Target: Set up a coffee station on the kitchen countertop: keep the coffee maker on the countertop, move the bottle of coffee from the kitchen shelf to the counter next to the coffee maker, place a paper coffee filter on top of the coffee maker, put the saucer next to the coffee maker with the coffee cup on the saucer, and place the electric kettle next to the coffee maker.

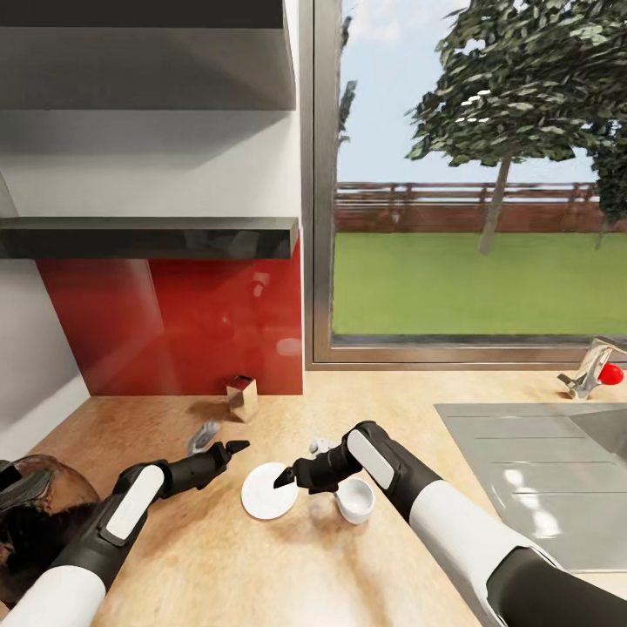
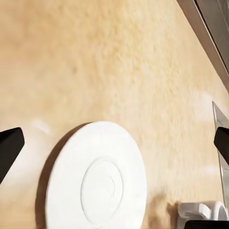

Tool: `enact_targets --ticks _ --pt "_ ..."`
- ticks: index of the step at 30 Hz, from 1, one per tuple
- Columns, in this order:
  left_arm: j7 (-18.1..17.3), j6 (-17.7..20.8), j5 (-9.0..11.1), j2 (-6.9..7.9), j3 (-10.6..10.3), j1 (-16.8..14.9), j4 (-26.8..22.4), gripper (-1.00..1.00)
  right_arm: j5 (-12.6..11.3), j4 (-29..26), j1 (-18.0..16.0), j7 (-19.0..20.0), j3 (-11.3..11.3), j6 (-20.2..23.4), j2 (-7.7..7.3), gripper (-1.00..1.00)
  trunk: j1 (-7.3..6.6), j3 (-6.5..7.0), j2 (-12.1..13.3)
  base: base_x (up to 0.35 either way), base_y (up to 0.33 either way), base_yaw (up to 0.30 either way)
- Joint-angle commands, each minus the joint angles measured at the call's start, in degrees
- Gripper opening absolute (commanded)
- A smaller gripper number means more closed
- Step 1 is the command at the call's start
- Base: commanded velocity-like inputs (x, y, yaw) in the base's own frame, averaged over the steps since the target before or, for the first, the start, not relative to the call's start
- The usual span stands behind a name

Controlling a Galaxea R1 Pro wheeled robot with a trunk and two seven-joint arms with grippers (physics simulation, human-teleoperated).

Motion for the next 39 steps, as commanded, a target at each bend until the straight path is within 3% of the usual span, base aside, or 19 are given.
enact_targets --ticks 1,16,39 --pt "-0.2 0.1 -0.1 0.01 -0.1 0.0 0.2 1.00 0.6 0.0 0.0 0.6 0.1 0.1 0.00 1.00 0.02 -0.03 0.0 0.000 0.000 0.000" --pt "-0.2 -0.2 0.0 -0.46 0.0 0.1 2.2 1.00 0.6 0.1 0.0 0.6 0.1 -2.6 0.00 1.00 0.02 -0.03 0.0 0.000 0.000 0.000" --pt "-0.1 -0.2 -0.1 -0.46 0.1 1.5 2.2 1.00 0.6 0.5 0.0 0.6 0.1 -2.8 -0.06 1.00 0.02 0.02 0.0 0.062 0.000 -0.012"
